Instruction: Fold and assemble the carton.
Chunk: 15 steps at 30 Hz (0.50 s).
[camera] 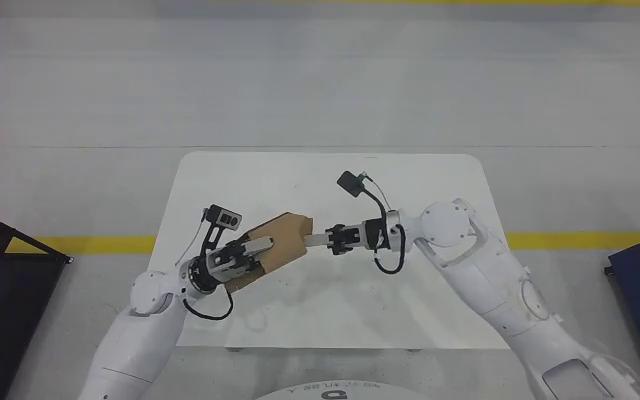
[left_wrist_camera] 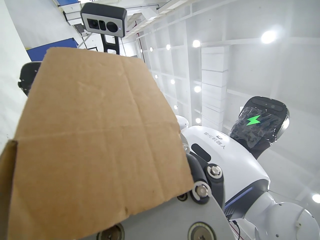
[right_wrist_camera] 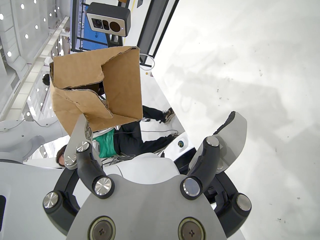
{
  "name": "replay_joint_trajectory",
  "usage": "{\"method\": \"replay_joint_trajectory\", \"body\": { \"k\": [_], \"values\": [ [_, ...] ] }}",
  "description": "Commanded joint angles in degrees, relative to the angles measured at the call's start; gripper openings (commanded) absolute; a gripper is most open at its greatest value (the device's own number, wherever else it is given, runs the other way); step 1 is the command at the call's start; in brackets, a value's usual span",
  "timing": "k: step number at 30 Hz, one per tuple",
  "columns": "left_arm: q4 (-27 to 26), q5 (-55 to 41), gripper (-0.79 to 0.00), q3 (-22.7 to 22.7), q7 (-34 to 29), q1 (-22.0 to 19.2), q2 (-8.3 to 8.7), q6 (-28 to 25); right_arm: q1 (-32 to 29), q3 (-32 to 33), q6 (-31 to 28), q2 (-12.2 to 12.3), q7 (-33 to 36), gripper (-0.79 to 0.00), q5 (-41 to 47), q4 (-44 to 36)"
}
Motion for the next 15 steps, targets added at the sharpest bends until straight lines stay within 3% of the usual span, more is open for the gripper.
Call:
{"method": "replay_joint_trajectory", "body": {
  "k": [1, 15],
  "values": [
    [-0.1, -0.5, -0.785, 0.2, -0.1, 0.0, -0.07, -0.1, 0.3, -0.5, 0.3, 0.0, 0.5, 0.000, -0.5, 0.0],
    [-1.1, -0.3, -0.785, 0.7, -0.9, 0.0, -0.20, 0.4, 8.0, -5.4, 5.3, -1.7, 2.2, 0.000, 2.0, 6.5]
  ]
}}
